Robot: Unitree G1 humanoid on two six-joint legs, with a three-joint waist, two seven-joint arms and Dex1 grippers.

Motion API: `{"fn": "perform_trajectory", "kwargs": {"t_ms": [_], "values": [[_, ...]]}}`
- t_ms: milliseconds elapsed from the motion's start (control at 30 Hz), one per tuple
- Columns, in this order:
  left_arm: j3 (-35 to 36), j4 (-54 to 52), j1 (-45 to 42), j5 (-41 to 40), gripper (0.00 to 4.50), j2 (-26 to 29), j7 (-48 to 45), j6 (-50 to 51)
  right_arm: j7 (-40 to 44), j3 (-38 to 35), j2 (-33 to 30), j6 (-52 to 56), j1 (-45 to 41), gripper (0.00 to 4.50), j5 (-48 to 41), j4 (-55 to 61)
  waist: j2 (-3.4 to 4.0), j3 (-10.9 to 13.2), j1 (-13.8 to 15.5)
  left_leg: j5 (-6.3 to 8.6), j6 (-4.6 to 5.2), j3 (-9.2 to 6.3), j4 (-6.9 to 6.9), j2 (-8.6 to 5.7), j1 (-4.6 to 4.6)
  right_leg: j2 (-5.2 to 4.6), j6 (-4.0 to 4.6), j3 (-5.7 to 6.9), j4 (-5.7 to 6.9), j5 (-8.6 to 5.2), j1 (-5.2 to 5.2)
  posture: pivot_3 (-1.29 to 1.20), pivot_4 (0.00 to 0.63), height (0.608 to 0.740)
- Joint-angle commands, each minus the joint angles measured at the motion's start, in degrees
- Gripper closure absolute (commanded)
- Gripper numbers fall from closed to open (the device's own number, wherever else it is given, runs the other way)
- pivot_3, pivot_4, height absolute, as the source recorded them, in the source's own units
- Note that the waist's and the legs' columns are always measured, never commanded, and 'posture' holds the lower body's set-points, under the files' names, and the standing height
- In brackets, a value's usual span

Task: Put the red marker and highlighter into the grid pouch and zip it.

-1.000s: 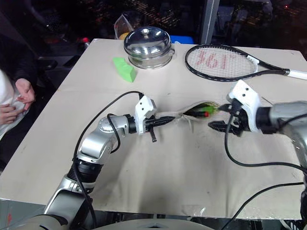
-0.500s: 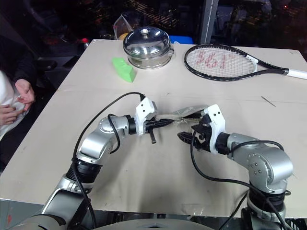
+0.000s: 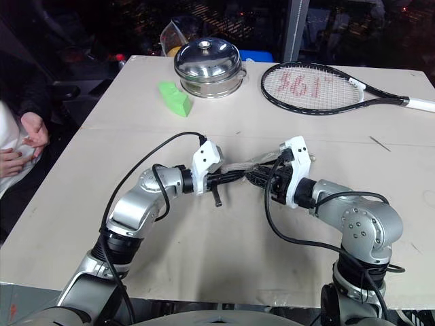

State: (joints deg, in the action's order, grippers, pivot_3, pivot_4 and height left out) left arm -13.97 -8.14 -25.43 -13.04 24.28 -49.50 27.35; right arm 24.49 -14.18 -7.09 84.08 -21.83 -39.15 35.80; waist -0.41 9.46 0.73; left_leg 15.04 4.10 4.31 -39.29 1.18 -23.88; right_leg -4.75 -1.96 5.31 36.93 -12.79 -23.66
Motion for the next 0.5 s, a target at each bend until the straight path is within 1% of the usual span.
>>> {"fn": "perform_trajectory", "kwargs": {"t_ms": [33,100,300,400,500], "values": [[0.16,-2.55,0.17,-0.55,4.50,0.03,0.19,-0.02,-2.38,-0.63,-0.06,0.35,-0.38,3.95,-0.64,0.15,0.00,0.00,-0.01,0.00,0.00,0.00,0.00,0.00,0.00,0.00,0.00,0.00,0.00,0.00,0.00,0.00,0.150,0.740],[0.15,-2.58,0.11,-0.55,4.50,-0.04,0.23,-0.03,-3.26,-0.53,-0.55,0.56,-0.20,4.47,-0.61,-0.16,0.00,0.00,0.00,0.00,0.00,0.01,0.00,0.00,0.00,0.00,0.00,0.00,0.00,0.00,0.00,0.00,0.150,0.740],[0.18,-2.37,-0.13,-0.16,4.50,0.33,0.08,-0.68,-6.25,-3.60,-2.13,1.43,-0.84,4.47,0.00,-0.94,0.00,0.00,0.01,0.00,0.00,0.01,0.00,0.00,0.00,0.01,0.00,-0.01,0.00,0.00,0.00,0.00,0.150,0.740],[0.83,-2.00,-0.15,0.07,4.50,0.50,0.62,-1.05,-8.43,-8.20,-7.08,1.18,-1.21,4.47,2.52,-1.63,0.00,0.00,0.08,0.01,0.01,0.02,0.00,-0.01,0.00,0.00,0.00,0.00,-0.01,0.00,0.00,0.00,0.150,0.740],[1.40,-1.47,-0.03,0.37,4.50,0.85,1.20,-1.65,-11.62,-11.46,-16.41,-1.26,-0.97,4.47,8.21,-5.27,0.00,0.00,0.15,0.01,0.02,0.05,0.00,-0.04,0.00,-0.04,0.00,0.01,-0.02,0.00,0.00,0.00,0.150,0.740]]}}
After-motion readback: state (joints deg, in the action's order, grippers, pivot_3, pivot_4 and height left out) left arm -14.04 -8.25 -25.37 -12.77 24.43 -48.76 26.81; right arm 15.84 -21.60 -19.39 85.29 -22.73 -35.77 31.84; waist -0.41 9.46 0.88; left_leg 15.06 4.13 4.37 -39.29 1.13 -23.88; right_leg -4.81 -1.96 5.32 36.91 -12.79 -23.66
